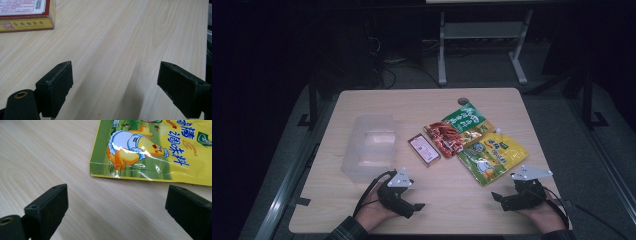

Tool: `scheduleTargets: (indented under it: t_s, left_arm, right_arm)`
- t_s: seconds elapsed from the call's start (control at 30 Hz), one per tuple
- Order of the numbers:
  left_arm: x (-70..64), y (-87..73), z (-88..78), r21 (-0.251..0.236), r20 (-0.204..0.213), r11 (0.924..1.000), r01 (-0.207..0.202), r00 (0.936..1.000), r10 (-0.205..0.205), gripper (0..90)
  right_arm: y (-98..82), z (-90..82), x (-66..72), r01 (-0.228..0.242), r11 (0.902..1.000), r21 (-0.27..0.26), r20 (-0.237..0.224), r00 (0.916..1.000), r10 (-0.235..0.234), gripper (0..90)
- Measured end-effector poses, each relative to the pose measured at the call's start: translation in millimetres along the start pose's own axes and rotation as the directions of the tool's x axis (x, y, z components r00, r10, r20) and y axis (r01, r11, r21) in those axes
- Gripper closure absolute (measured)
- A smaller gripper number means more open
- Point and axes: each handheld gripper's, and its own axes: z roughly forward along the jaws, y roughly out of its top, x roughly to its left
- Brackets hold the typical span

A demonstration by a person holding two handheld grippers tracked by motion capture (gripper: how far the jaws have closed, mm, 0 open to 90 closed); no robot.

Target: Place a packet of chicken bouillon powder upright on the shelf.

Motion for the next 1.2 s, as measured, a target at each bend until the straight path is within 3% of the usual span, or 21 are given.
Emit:
scheduleTargets:
  t_s: [0.23, 0.53, 0.73, 0.97, 1.0, 1.03, 1.07, 1.1, 1.17, 1.2]
  left_arm:
    - [-0.2, 1.6, -0.4, 0.005, 0.004, 0.9999, -0.011, 0.9999, 0.011, 12.2]
    - [-1.6, 1.7, -0.8, 0.012, 0.023, 0.9996, -0.027, 0.9994, 0.027, 12.3]
    - [-3.7, 1.1, 0.8, 0.008, 0.029, 0.9996, -0.026, 0.9992, 0.026, 12.3]
    - [-3.7, 1.5, 0.3, 0.006, 0.028, 0.9996, -0.029, 0.9992, 0.028, 12.3]
    - [-3.7, 1.5, 0.3, 0.005, 0.027, 0.9996, -0.028, 0.9992, 0.028, 12.3]
    - [-3.6, 1.5, 0.2, 0.005, 0.026, 0.9996, -0.027, 0.9993, 0.027, 12.3]
    - [-3.4, 1.5, 0.0, 0.003, 0.027, 0.9997, -0.024, 0.9994, 0.024, 12.3]
    - [-3.4, 1.5, 0.0, 0.003, 0.027, 0.9997, -0.024, 0.9994, 0.024, 12.3]
    - [-3.5, 1.6, -0.3, 0.003, 0.026, 0.9997, -0.025, 0.9993, 0.025, 12.3]
    - [-3.6, 1.9, -0.5, 0.006, 0.027, 0.9996, -0.028, 0.9993, 0.027, 12.3]
  right_arm:
    - [1.9, -1.0, -2.5, -0.003, 1.0000, 0.003, -0.002, 1.0000, 0.003, 5.9]
    - [25.9, 2.0, -15.5, -0.024, 0.9997, 0.008, -0.023, 0.9994, 0.024, 19.0]
    - [38.7, 4.7, -26.6, -0.049, 0.9988, -0.001, -0.023, 0.9985, 0.049, 21.9]
    - [57.1, 8.9, -41.9, -0.062, 0.9981, -0.002, -0.012, 0.9980, 0.062, 40.8]
    - [61.8, 10.0, -45.7, -0.068, 0.9976, -0.012, -0.014, 0.9976, 0.068, 48.2]
    - [61.8, 10.0, -45.7, -0.068, 0.9976, -0.012, -0.014, 0.9976, 0.068, 48.2]
    - [66.7, 12.4, -49.3, -0.064, 0.9979, -0.011, -0.008, 0.9979, 0.063, 56.8]
    - [66.7, 12.4, -49.3, -0.064, 0.9979, -0.011, -0.008, 0.9979, 0.063, 56.8]
    - [71.4, 15.1, -53.0, -0.069, 0.9975, -0.012, 0.001, 0.9976, 0.069, 65.4]
    - [75.0, 19.0, -57.7, -0.073, 0.9973, -0.014, 0.009, 0.9973, 0.073, 73.3]
